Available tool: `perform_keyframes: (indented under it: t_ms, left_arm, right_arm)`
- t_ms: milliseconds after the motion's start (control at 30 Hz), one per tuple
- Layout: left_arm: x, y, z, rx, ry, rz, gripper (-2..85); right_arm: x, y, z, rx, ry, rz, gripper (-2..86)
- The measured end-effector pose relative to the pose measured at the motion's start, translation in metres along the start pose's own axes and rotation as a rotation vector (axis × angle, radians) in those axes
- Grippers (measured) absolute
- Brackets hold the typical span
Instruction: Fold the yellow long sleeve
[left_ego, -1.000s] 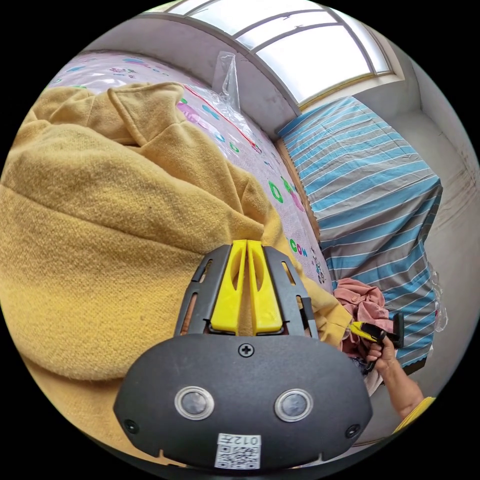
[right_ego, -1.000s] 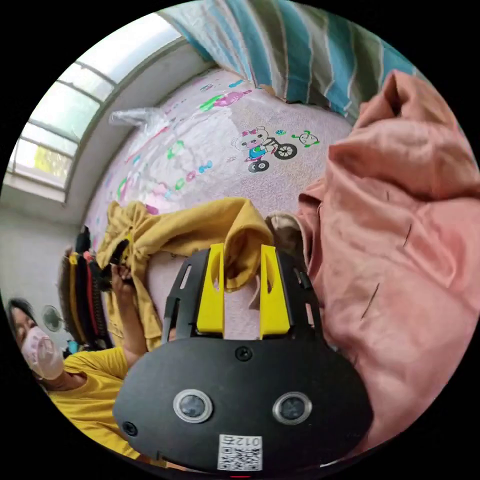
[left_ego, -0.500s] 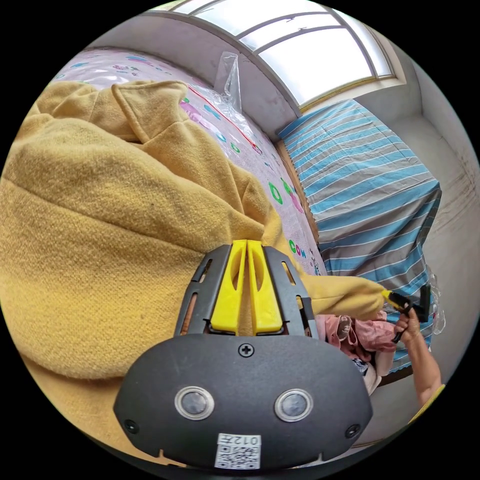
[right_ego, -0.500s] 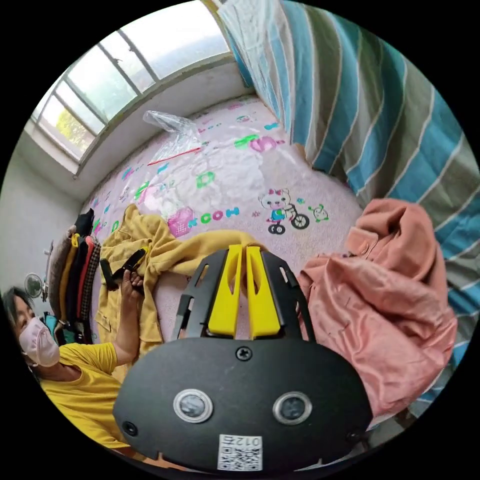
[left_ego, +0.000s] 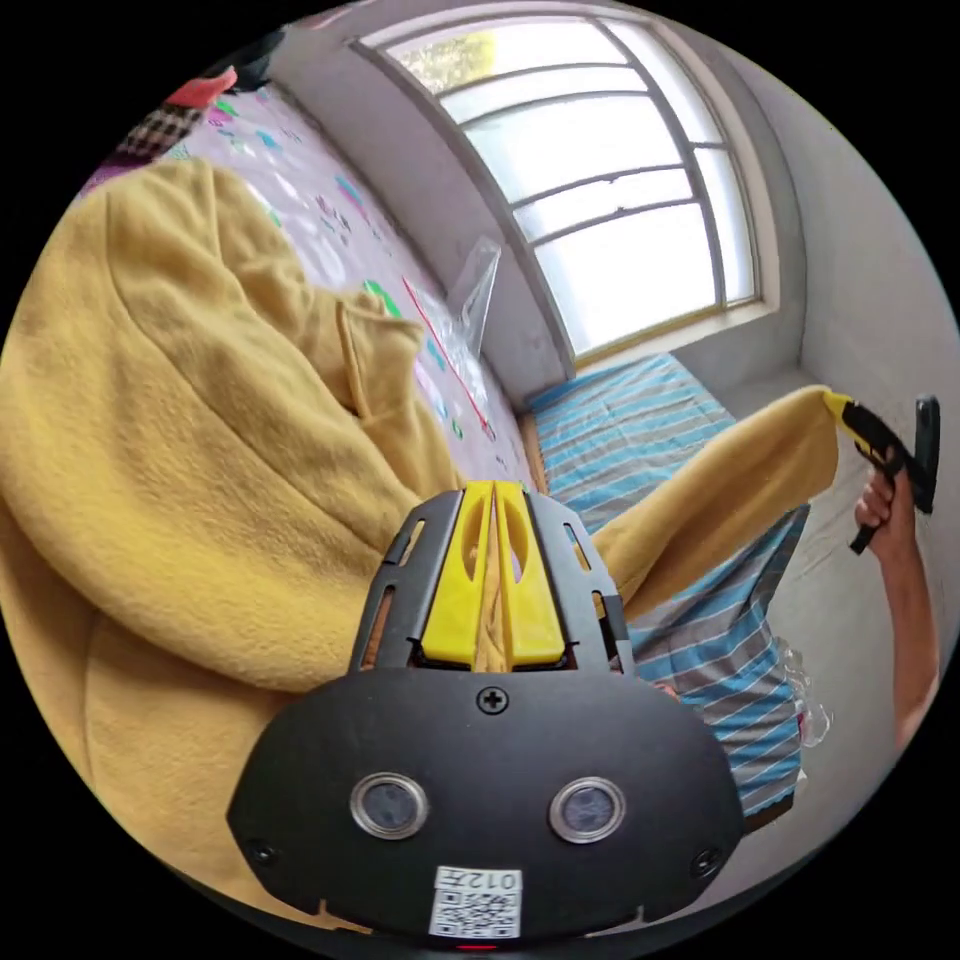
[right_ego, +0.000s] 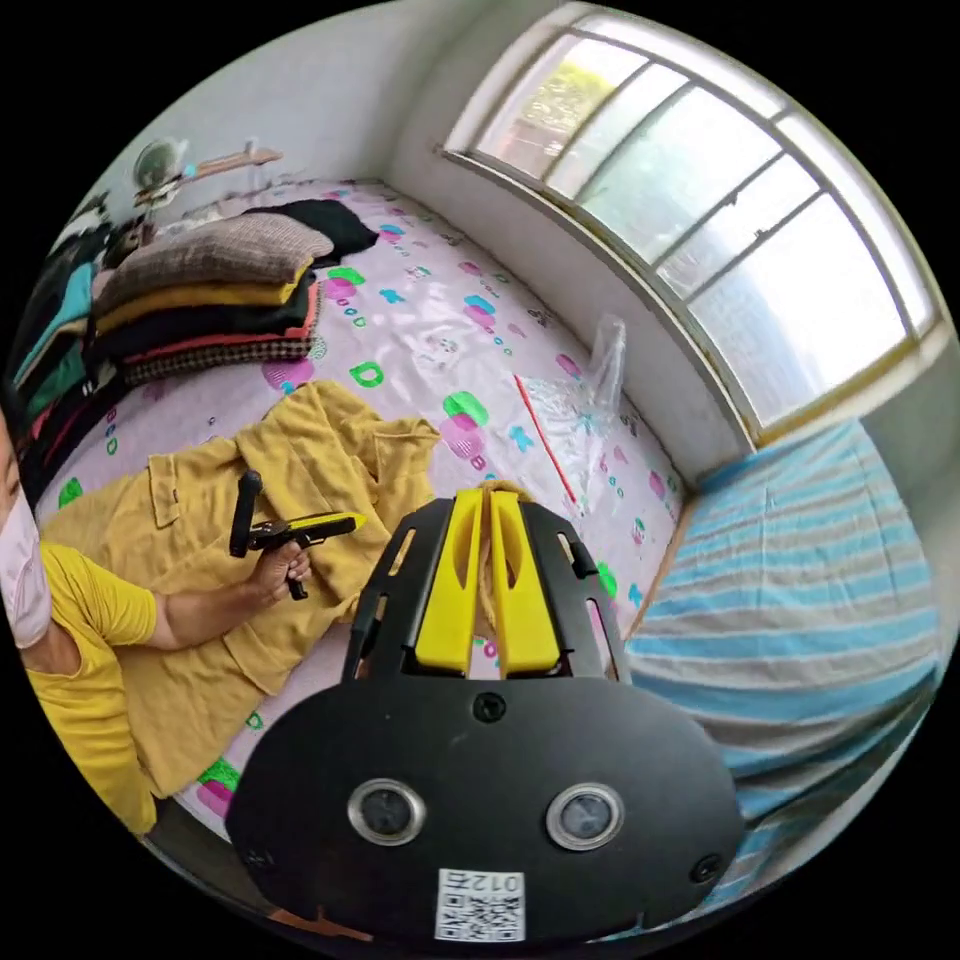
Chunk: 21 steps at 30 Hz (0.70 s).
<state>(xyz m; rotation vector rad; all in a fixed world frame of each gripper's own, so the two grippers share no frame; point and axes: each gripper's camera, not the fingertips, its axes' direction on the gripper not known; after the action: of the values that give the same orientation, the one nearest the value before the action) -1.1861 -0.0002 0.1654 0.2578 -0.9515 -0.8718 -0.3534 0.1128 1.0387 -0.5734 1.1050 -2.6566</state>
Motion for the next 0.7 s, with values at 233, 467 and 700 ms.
perform_keyframes:
  t_ms: [233,467,700]
  left_arm:
    - [-0.075,-0.005,-0.033,0.075,0.137,-0.38,0.2]
    - [-0.073,-0.004,-0.045,0.093,0.038,-0.418,0.4]
    - [-0.02,-0.021,-0.113,0.315,-0.055,-0.21,0.4]
  right_arm:
    - [-0.184,-0.149,0.098,-0.109,0.117,-0.442,2.2]
    - [-0.174,-0.072,0.128,-0.067,0.164,-0.399,1.5]
    - [-0.016,0.156,0.183,-0.176,-0.328,0.201,1.5]
